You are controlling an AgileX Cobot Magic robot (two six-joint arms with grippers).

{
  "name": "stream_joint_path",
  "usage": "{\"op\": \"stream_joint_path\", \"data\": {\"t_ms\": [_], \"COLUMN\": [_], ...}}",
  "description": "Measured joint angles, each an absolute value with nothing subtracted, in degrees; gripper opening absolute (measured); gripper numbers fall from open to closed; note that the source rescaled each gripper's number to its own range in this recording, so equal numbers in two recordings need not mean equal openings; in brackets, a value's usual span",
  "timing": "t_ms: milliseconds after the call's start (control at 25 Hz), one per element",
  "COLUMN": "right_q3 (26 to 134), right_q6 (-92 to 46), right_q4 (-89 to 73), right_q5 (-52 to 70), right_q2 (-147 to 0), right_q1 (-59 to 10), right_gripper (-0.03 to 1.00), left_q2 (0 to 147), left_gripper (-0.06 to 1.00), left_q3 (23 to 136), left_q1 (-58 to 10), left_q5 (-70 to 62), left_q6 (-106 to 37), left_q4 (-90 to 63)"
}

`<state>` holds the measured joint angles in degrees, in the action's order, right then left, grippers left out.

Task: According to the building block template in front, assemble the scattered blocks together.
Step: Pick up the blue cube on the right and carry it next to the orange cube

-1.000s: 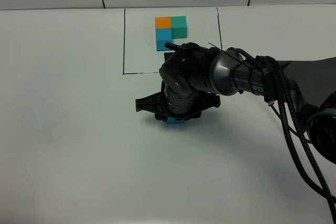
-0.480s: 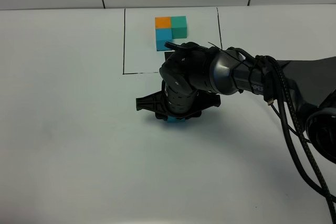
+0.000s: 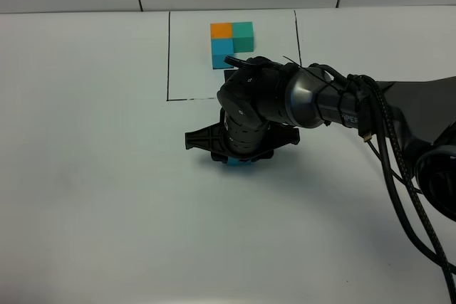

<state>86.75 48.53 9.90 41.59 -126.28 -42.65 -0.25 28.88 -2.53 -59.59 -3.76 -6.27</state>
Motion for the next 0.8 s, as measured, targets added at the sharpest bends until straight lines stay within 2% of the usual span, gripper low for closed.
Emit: {"op": "stream_joint_path", "data": {"t_ms": [600, 680, 800], "right_q3": [86.80, 86.80, 86.74], "right_q6": [48.60, 48.60, 48.60], "right_q4": [9.90, 10.51, 11.33], "right_q5": [41.76, 41.71, 41.87], "right_q2": [-126.28, -126.53, -126.87], "right_q1": [-42.63, -42.59, -42.29], "right_gripper": [0.02, 0.07, 0.26], "left_q2": [-0.25, -0.25, -0.25], "left_gripper": [0.69, 0.69, 0.69], "left_q3": [28.88, 28.88, 28.88], "left_q1": [-2.53, -2.53, -2.53], "left_q5": [-59.59, -59.59, -59.59], "left_q6": [-3.76, -3.76, -3.76], "left_q4": [-6.27, -6.27, -6.27]}}
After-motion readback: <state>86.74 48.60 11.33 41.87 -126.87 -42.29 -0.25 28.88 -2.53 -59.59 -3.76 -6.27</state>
